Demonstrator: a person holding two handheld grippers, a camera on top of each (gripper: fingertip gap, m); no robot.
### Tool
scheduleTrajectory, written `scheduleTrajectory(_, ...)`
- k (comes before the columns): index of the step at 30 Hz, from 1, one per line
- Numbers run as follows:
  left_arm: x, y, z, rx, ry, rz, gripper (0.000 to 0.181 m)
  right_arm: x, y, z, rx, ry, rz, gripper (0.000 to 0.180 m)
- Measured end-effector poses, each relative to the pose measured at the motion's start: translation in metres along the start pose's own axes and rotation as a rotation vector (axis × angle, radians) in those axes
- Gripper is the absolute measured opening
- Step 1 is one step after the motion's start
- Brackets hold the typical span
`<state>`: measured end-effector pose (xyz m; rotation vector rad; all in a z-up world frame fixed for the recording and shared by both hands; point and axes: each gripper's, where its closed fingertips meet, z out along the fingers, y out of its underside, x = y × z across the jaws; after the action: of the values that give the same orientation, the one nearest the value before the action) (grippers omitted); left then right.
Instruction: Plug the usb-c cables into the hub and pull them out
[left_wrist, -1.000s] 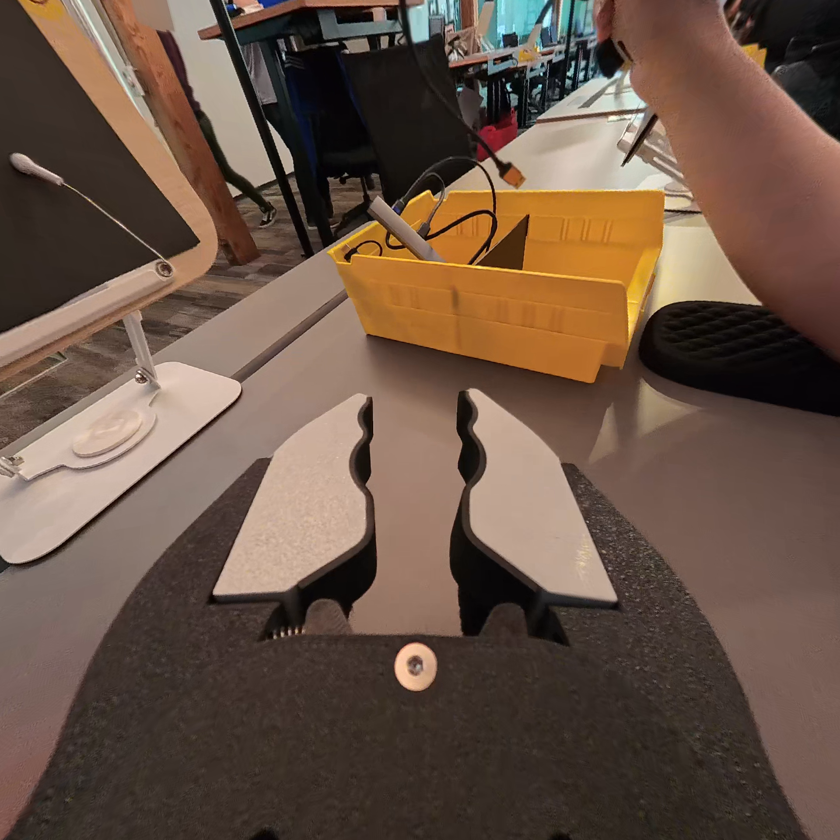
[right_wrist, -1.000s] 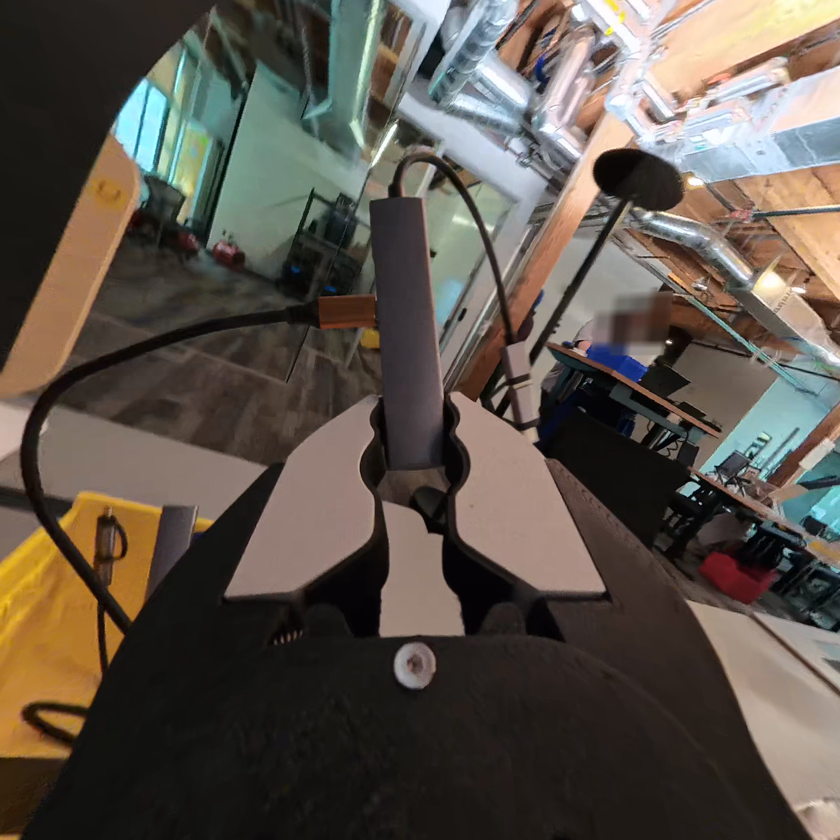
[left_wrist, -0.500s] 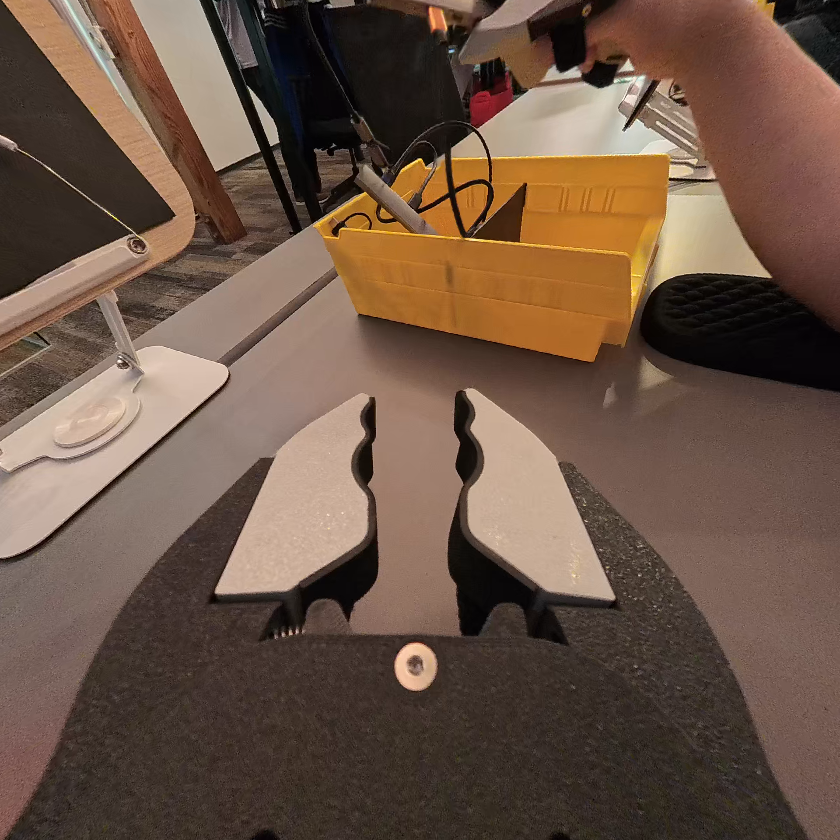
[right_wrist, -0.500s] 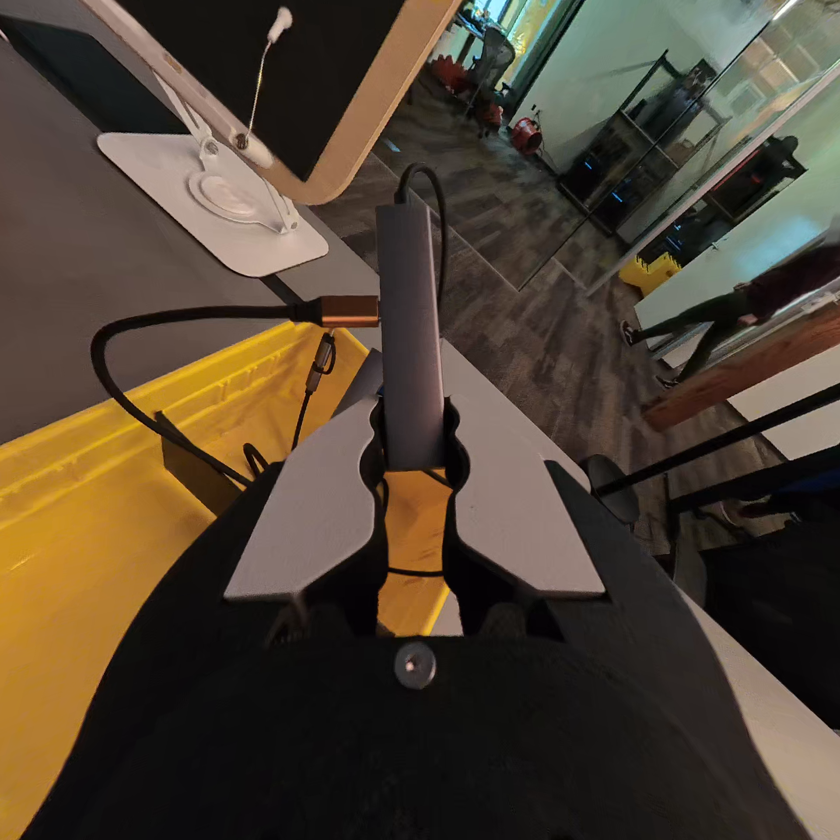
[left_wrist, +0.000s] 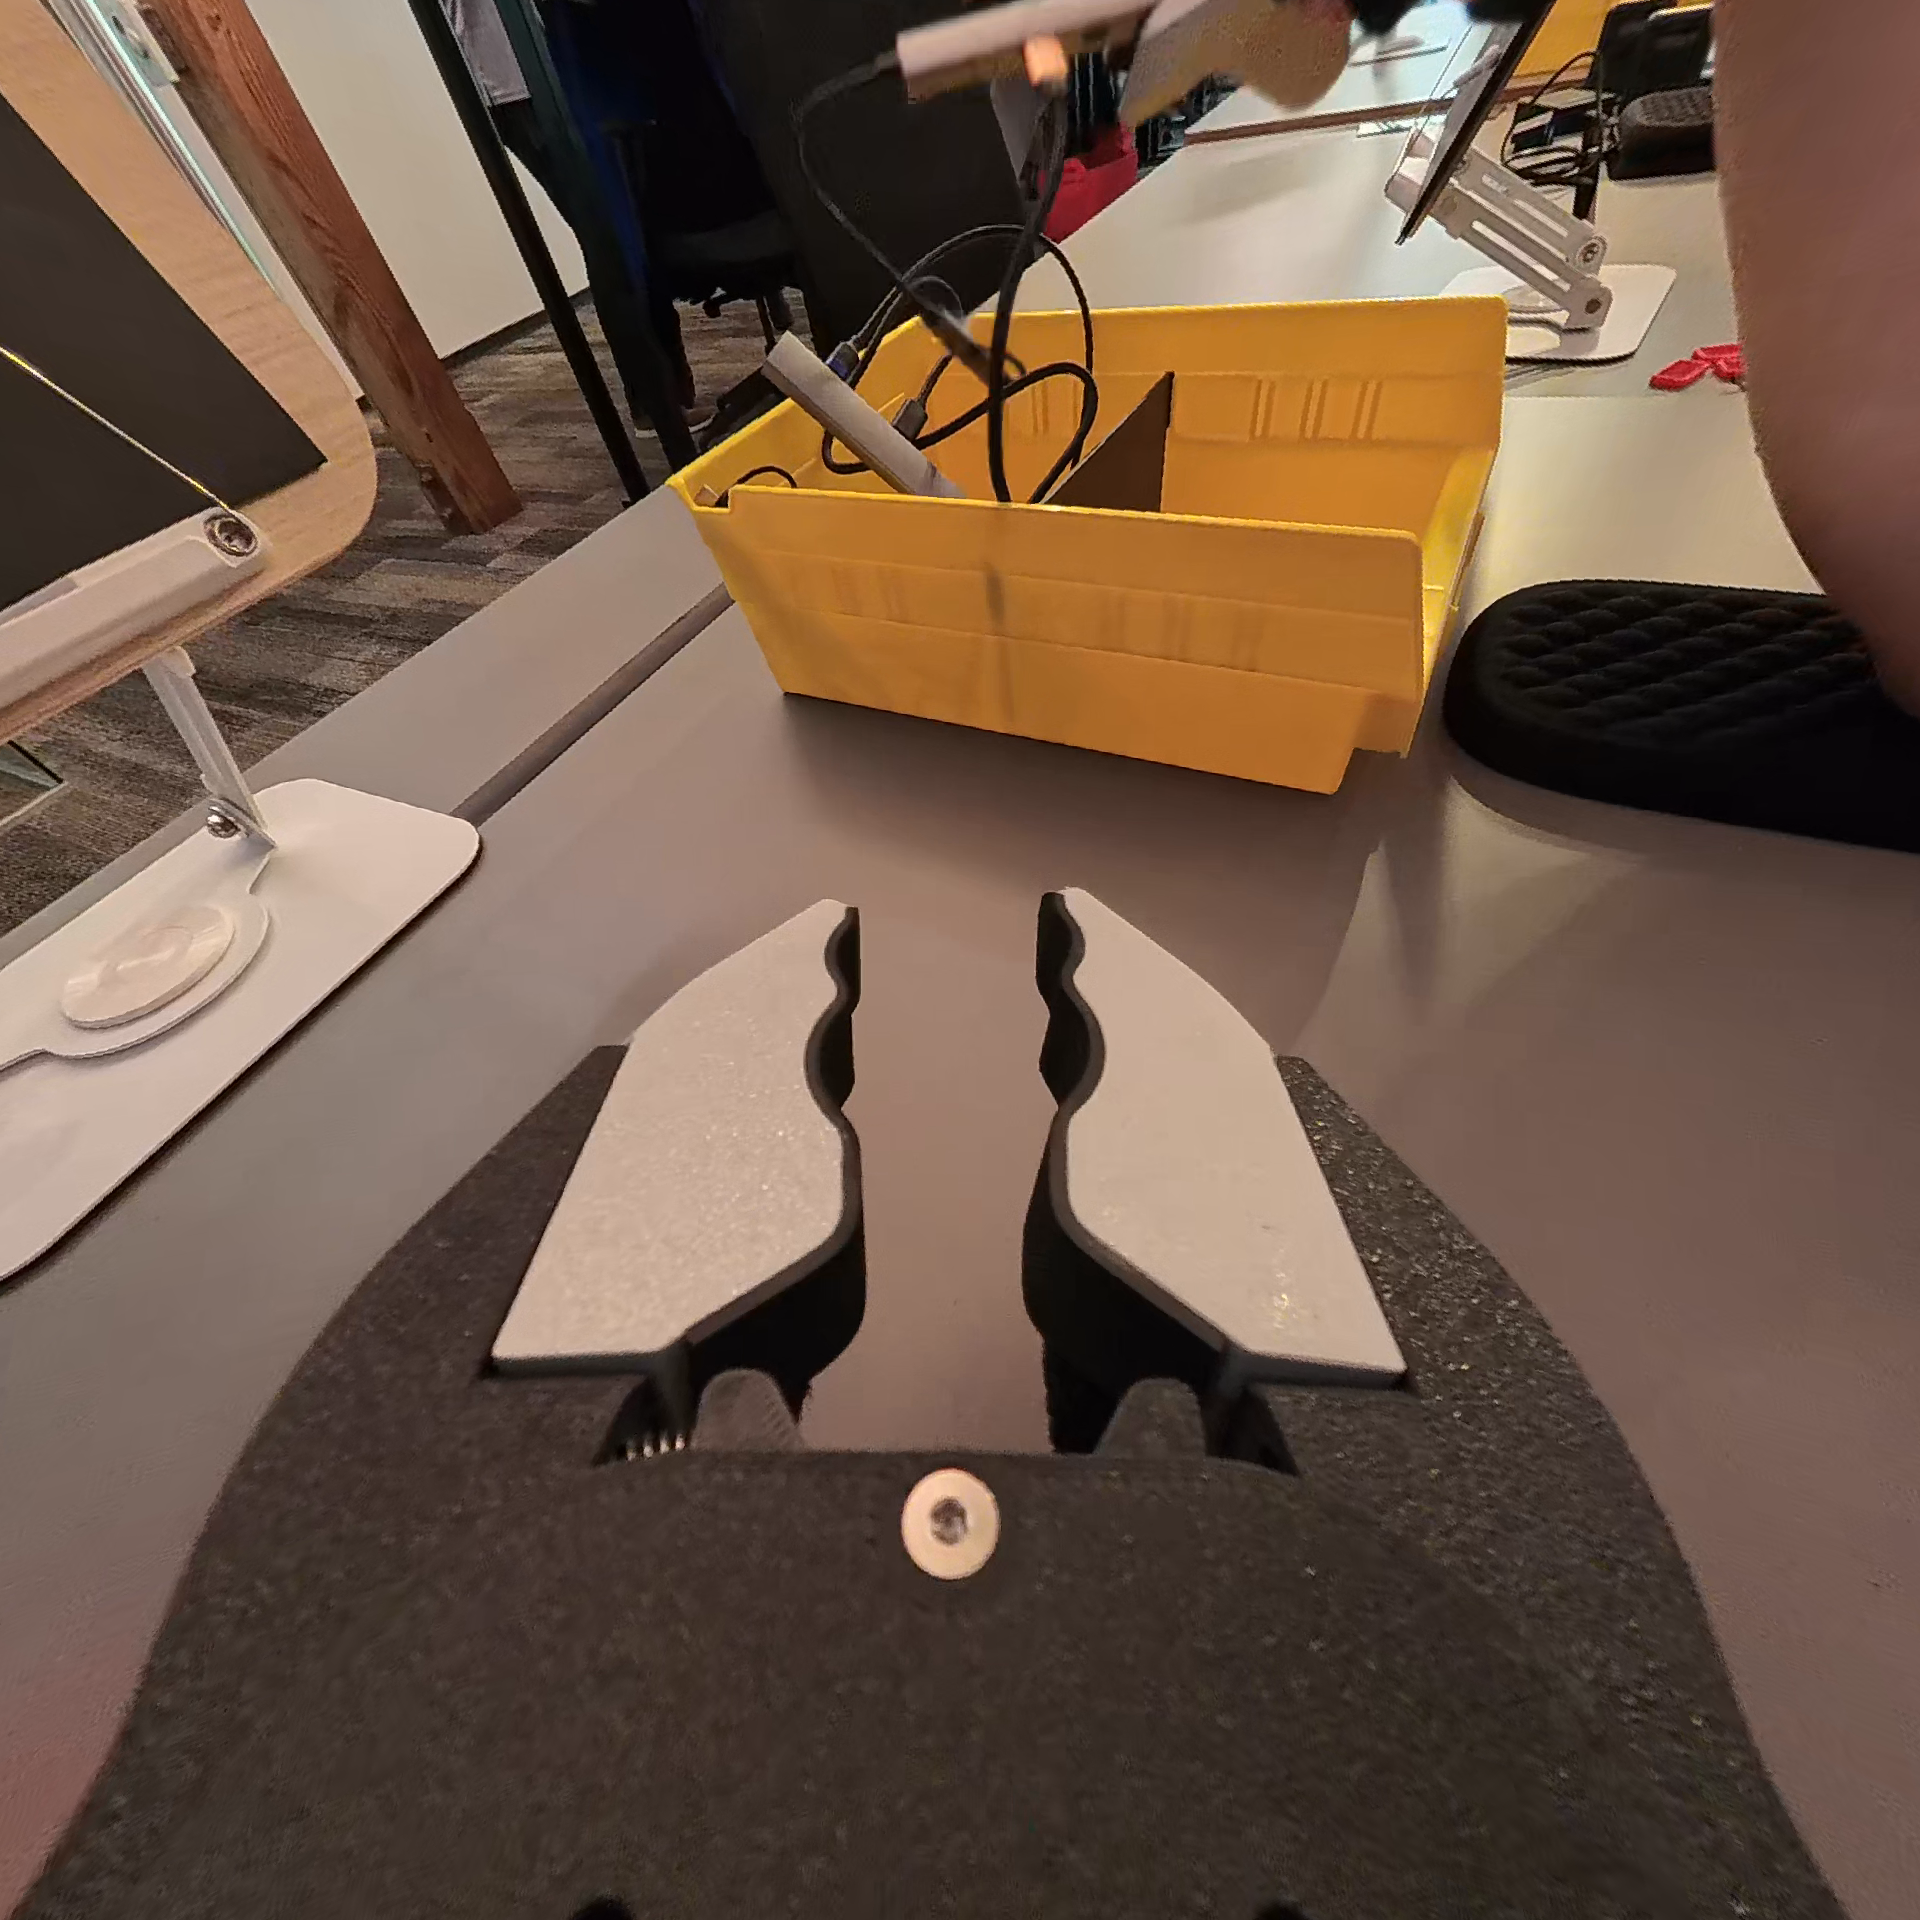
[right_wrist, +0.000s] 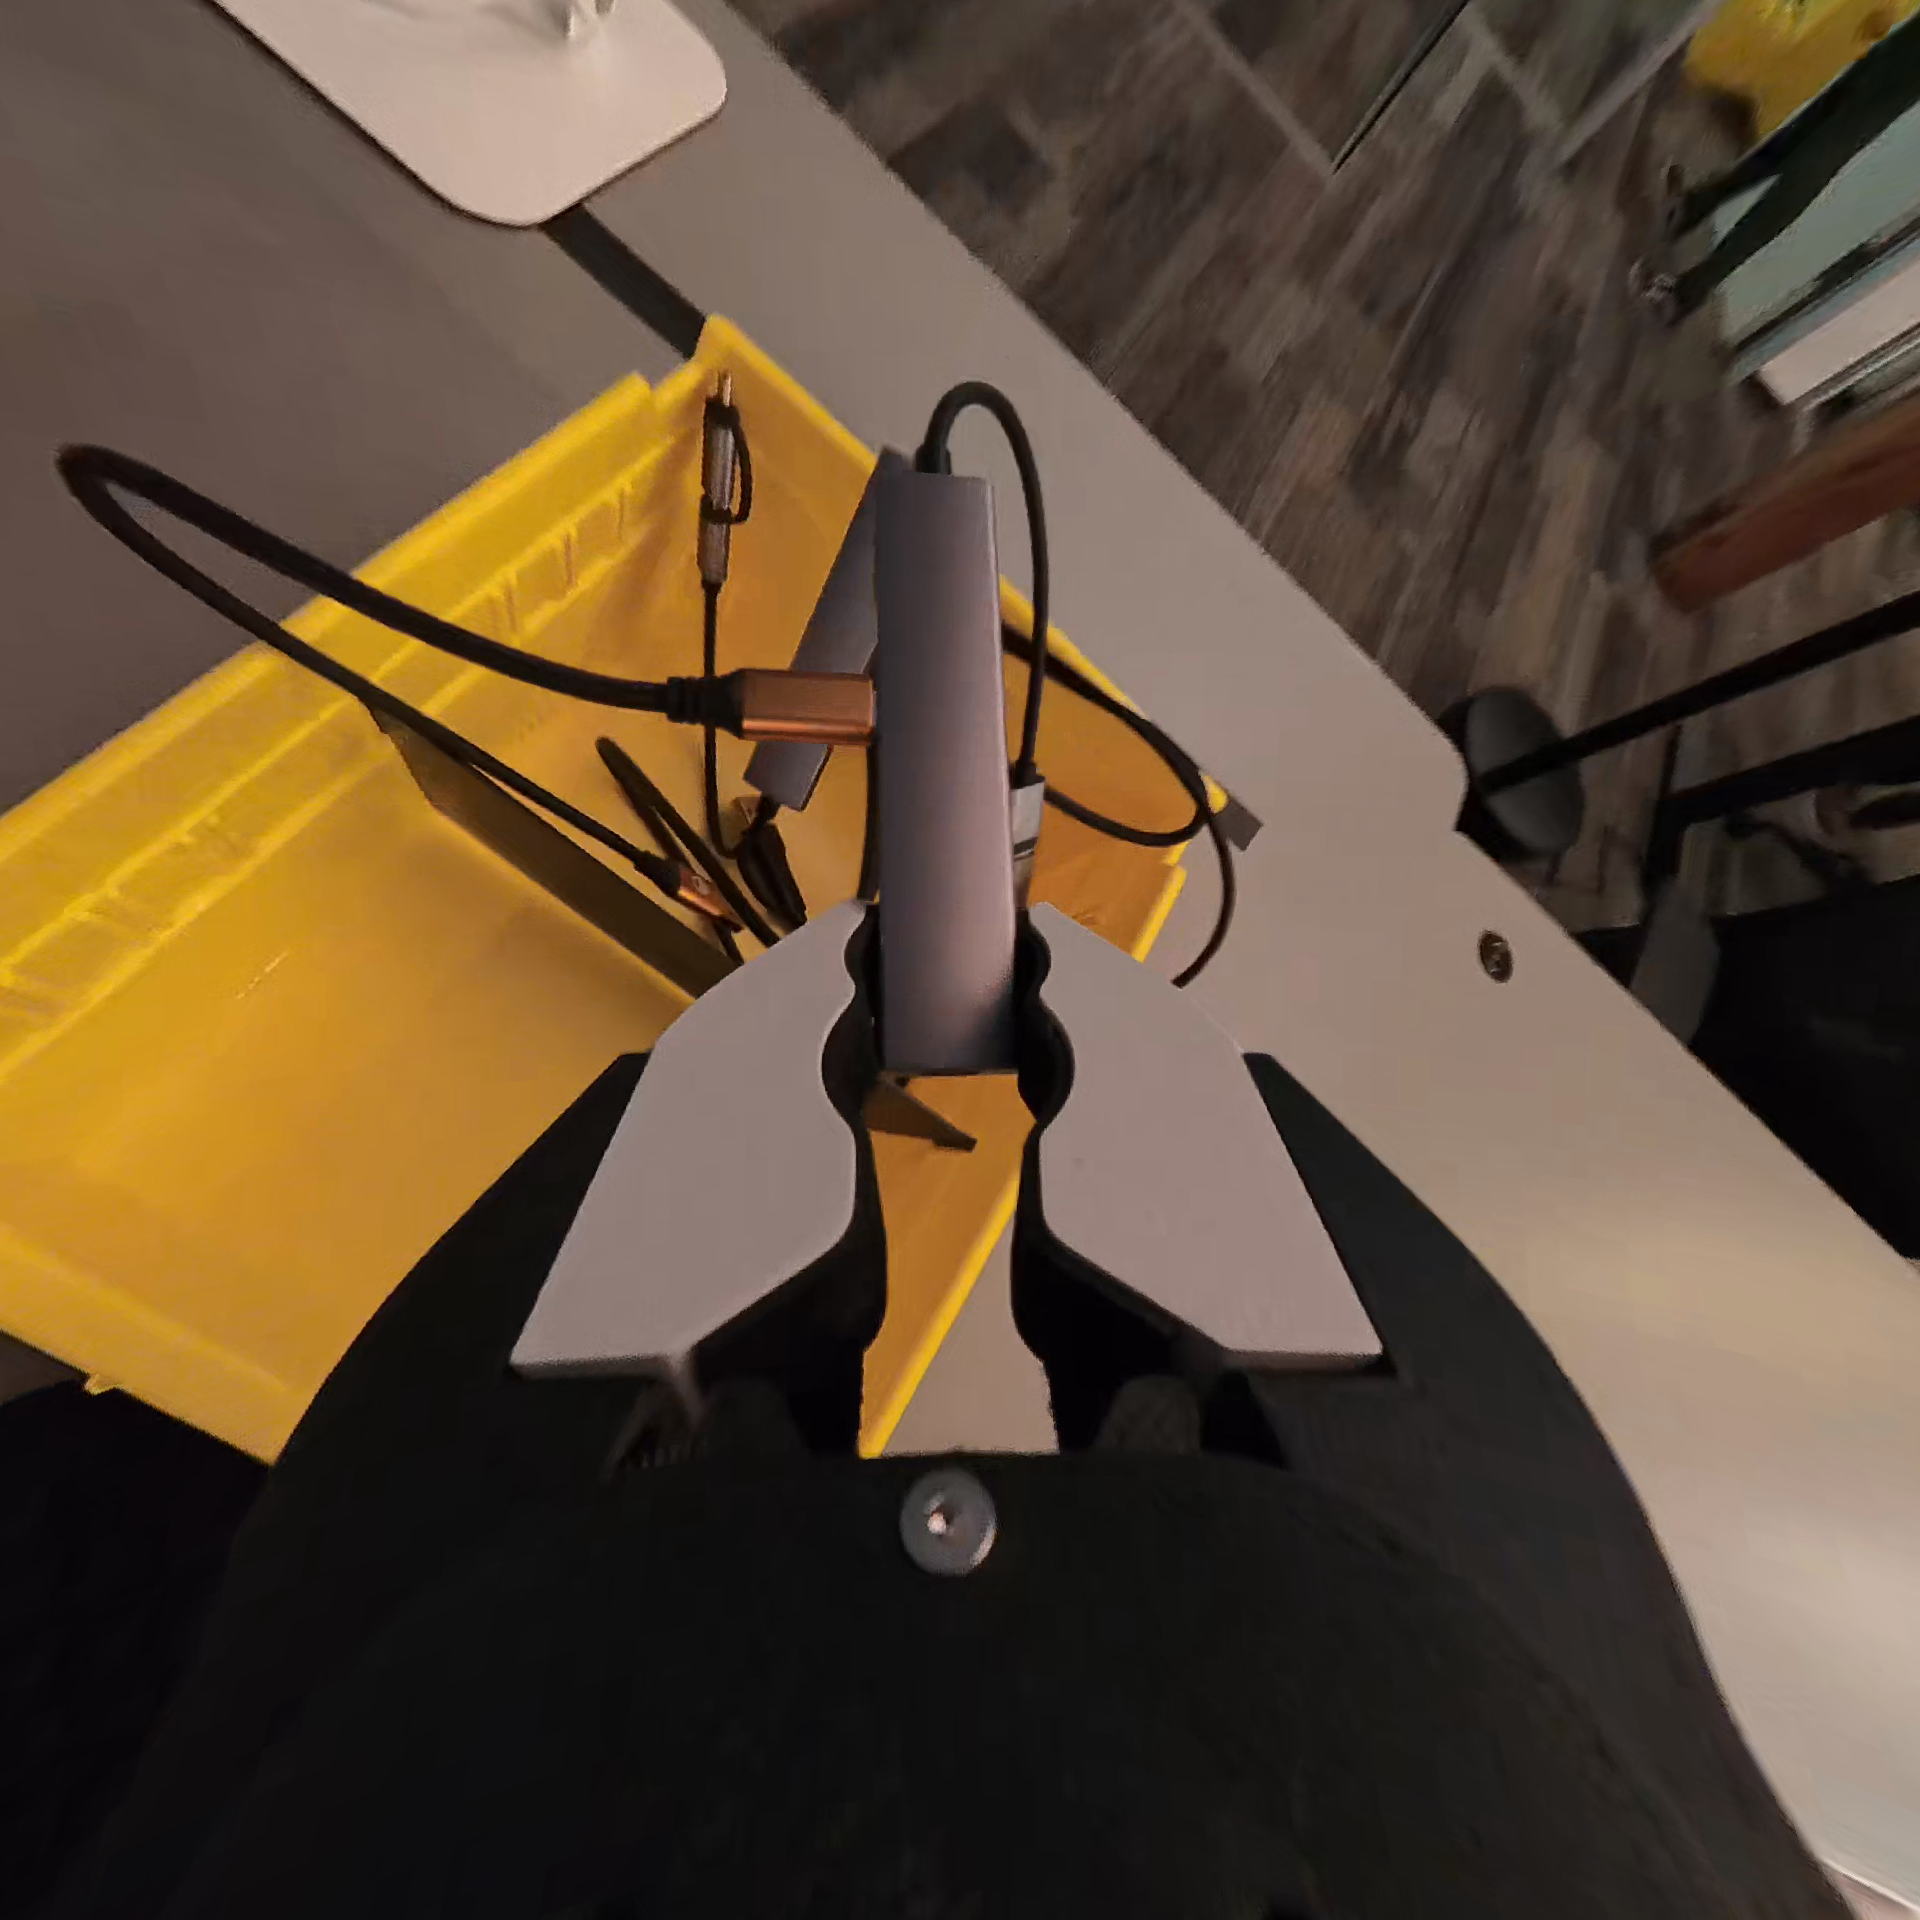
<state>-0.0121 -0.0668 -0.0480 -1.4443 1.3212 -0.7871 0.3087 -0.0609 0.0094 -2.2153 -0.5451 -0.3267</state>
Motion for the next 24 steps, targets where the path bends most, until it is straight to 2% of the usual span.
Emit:
scheduleTrajectory(9,0.0,0.004,0.002,-0.021,0.002,0.001,0.032,-0.012,0.059,0.072,-0.225,-0.121,0.011,0.024)
scheduleTrajectory(14,0.0,0.007,0.004,-0.041,0.0,0.006,0.032,-0.009,0.051,0.086,-0.175,-0.075,-0.004,0.028)
scheduleTrajectory(19,0.0,0.007,0.003,-0.049,-0.004,0.014,0.032,-0.019,0.056,0.068,-0.225,-0.14,0.01,0.042)
scheduleTrajectory(24,-0.004,0.007,0.0,-0.051,-0.022,0.009,0.032,0.013,0.036,0.016,-0.063,-0.017,0.09,0.041)
